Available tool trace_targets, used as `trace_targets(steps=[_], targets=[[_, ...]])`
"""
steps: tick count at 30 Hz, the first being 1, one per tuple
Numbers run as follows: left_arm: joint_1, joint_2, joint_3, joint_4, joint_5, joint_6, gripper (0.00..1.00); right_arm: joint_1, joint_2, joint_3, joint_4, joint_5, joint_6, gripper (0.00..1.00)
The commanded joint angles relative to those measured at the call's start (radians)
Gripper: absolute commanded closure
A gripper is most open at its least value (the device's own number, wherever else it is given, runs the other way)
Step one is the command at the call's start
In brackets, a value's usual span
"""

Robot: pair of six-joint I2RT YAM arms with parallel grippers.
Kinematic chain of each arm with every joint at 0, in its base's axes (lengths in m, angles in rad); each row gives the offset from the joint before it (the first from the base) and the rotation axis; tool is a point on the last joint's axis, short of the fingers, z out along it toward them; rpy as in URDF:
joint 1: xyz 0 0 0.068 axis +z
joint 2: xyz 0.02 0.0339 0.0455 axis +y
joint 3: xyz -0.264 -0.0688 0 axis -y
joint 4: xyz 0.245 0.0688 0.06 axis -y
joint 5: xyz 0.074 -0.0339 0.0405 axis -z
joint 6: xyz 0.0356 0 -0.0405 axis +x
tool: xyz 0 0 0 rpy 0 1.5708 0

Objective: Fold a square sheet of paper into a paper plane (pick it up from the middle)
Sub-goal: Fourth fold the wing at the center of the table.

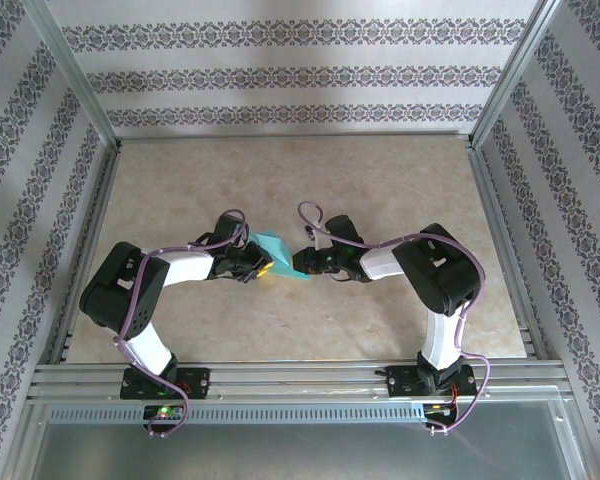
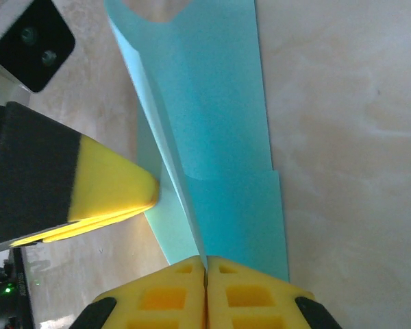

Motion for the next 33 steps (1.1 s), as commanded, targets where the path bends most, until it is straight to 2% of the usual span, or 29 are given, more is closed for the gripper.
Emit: trace_targets(steps=[1,8,17,23,33], targets=[[-0.014,-0.022,0.039,0.022,0.033,0.027,0.80,-0.013,0.027,0.007,0.027,-0.039,0.040,0.91],[-0.014,-0.002,0.056,0.051,0.044,0.033,0.74,-0.018,0.042,0.007,0.032,-0.046,0.071,0.91],[-0.018,0.038,0.067,0.037,0.019,0.030,0.58,-0.019,0.055,0.008,0.032,-0.057,0.091,0.91],[-0.020,0.070,0.101,-0.029,-0.005,0.035,0.57,-0.019,0.060,0.011,0.030,-0.060,0.091,0.90],[-0.033,0.125,0.194,-0.277,-0.074,0.083,0.57,-0.019,0.060,0.016,0.016,-0.061,0.086,0.87]])
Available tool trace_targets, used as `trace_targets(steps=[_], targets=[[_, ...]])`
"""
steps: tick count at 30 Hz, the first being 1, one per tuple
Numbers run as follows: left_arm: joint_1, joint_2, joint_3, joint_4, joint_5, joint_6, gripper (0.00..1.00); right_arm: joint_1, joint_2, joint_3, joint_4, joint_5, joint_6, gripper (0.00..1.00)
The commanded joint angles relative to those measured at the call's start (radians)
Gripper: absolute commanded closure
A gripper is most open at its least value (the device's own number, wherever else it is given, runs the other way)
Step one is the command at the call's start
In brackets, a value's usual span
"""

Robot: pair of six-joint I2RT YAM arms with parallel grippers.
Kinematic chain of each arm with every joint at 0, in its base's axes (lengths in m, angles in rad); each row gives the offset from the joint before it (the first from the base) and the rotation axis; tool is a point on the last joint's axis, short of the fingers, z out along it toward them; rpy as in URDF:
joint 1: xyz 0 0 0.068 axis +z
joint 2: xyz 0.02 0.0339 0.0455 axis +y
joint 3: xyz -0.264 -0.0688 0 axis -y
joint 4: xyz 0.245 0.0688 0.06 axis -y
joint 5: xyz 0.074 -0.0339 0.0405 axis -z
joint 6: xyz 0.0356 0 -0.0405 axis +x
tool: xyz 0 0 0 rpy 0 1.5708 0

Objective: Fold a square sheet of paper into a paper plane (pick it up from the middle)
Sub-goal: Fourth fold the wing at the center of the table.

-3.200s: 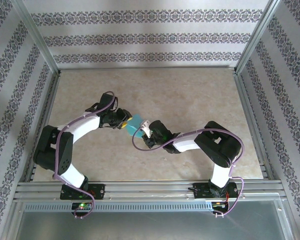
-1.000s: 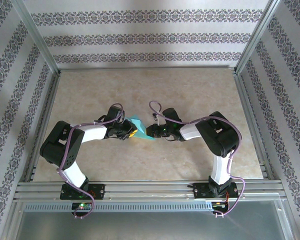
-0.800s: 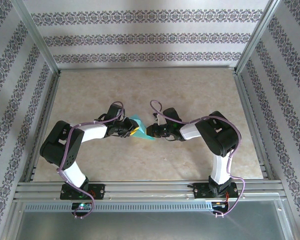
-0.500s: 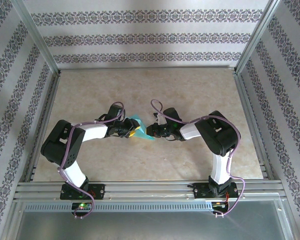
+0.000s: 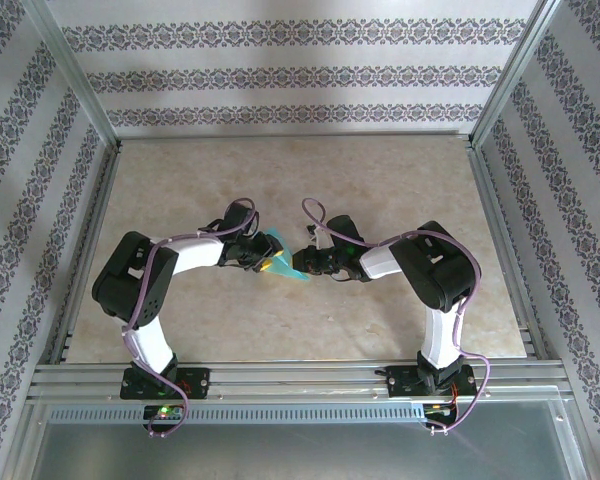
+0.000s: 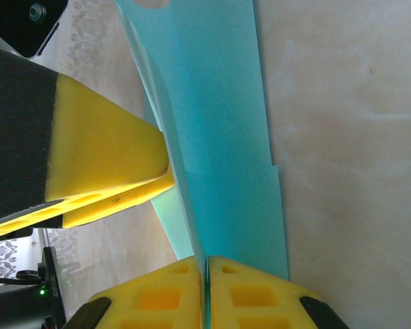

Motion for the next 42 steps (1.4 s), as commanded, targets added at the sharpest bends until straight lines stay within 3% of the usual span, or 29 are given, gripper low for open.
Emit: trace_targets(steps=[1,10,23,34,42], targets=[[-0.014,0.040,0.023,-0.147,-0.044,0.040,0.57,-0.005,0.026,0.016,-0.022,-0.005,-0.002,0.86],[-0.017,0.077,0.042,-0.220,-0.080,0.036,0.63,-0.011,-0.050,0.006,-0.095,0.018,-0.140,0.73],[-0.016,0.112,0.060,-0.287,-0.101,0.028,0.65,0.004,-0.104,0.027,-0.253,0.078,-0.418,0.70],[-0.016,0.126,0.068,-0.308,-0.099,0.026,0.66,0.030,-0.066,0.069,-0.316,0.133,-0.498,0.72],[-0.016,0.124,0.070,-0.306,-0.095,0.028,0.67,0.025,-0.044,0.070,-0.314,0.109,-0.502,0.83]])
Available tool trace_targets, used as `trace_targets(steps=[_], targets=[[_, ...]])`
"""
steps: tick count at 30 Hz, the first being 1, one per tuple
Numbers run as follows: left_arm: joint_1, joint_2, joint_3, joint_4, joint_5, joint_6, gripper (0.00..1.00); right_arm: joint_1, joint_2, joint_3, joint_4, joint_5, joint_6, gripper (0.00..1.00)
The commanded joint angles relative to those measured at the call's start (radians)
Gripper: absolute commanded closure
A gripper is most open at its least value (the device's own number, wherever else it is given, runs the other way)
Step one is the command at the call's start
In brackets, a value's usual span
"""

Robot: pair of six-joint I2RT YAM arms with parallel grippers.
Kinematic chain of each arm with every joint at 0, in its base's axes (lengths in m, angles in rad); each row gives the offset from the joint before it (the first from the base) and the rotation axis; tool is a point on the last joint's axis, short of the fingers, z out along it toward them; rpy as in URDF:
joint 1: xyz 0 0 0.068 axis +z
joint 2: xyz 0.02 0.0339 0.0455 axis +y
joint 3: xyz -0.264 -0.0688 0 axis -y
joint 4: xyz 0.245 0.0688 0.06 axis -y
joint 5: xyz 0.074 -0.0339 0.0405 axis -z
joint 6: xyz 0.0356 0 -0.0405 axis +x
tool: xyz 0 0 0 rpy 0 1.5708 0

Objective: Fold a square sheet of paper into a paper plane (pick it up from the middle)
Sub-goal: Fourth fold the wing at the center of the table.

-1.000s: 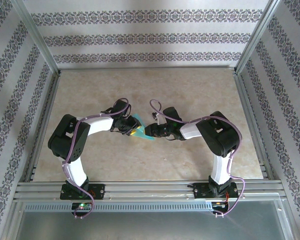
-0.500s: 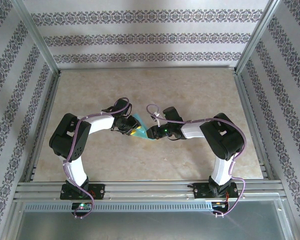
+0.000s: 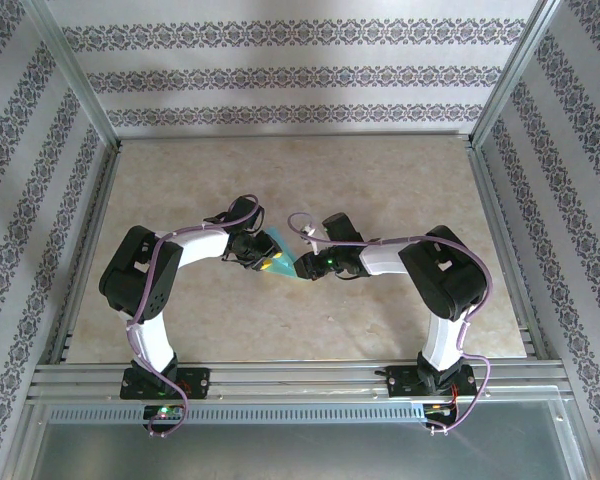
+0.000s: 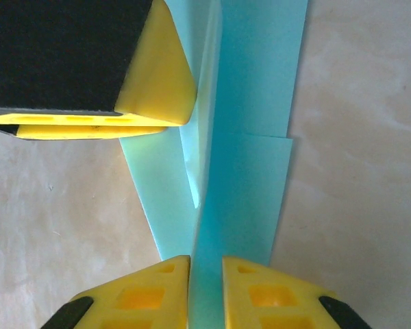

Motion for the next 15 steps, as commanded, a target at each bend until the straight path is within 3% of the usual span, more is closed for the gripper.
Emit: trace_targets(steps=[1,15], targets=[[-0.010,0.069,-0.033,-0.131,-0.068,0.012,0.67,0.003,0.034,0.013,-0.012,0.003,-0.023,0.84],[-0.011,0.024,-0.013,-0.128,-0.055,0.036,0.68,-0.026,0.075,0.011,0.027,-0.092,0.030,0.91]])
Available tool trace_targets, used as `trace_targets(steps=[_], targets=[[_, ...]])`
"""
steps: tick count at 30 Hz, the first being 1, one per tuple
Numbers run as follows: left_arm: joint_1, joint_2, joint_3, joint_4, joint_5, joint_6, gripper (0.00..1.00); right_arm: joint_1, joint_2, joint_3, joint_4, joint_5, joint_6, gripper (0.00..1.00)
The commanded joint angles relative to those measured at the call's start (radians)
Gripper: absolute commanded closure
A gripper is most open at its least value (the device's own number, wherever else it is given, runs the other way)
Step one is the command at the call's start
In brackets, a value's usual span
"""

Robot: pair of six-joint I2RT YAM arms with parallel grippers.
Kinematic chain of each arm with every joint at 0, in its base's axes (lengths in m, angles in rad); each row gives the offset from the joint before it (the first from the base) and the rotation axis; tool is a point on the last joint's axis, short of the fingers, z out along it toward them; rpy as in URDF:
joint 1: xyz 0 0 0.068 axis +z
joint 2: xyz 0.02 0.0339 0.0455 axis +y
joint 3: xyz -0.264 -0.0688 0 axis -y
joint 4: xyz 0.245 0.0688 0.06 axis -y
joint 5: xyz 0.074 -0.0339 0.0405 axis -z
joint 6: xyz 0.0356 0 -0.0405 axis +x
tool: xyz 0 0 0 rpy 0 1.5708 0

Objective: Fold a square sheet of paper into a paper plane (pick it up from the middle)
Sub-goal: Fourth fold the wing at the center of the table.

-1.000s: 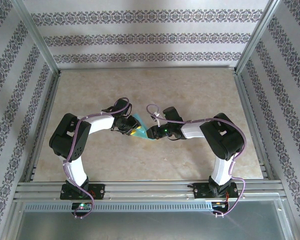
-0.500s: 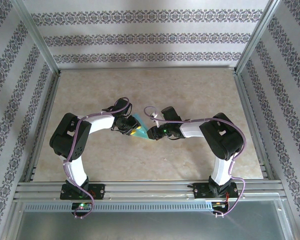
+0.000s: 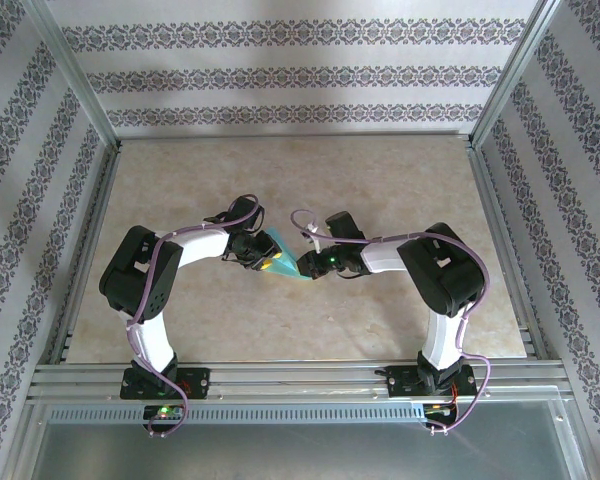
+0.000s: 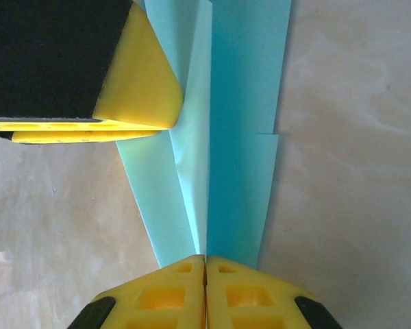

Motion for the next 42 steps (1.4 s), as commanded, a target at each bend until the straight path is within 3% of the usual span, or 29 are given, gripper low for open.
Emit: trace_targets(steps=[1,6,12,20,30,42], targets=[[-0.010,0.015,-0.012,-0.114,-0.051,0.032,0.68,0.000,0.049,0.008,0.005,-0.033,0.022,0.91],[-0.010,-0.063,0.024,-0.098,-0.037,0.065,0.67,-0.010,0.062,0.008,0.004,-0.049,0.055,0.91],[-0.011,-0.179,0.022,-0.115,-0.099,0.114,0.66,-0.012,0.058,-0.001,-0.004,-0.057,0.141,0.91],[-0.011,-0.263,-0.136,0.123,-0.048,0.046,0.67,0.033,0.004,-0.061,-0.007,0.033,0.312,0.92],[-0.012,-0.194,-0.253,0.482,0.056,-0.087,0.74,0.060,0.006,-0.045,-0.041,0.044,0.341,0.91],[-0.012,-0.091,-0.247,0.592,0.064,-0.100,0.81,0.044,0.019,-0.019,-0.098,0.038,0.314,0.90]])
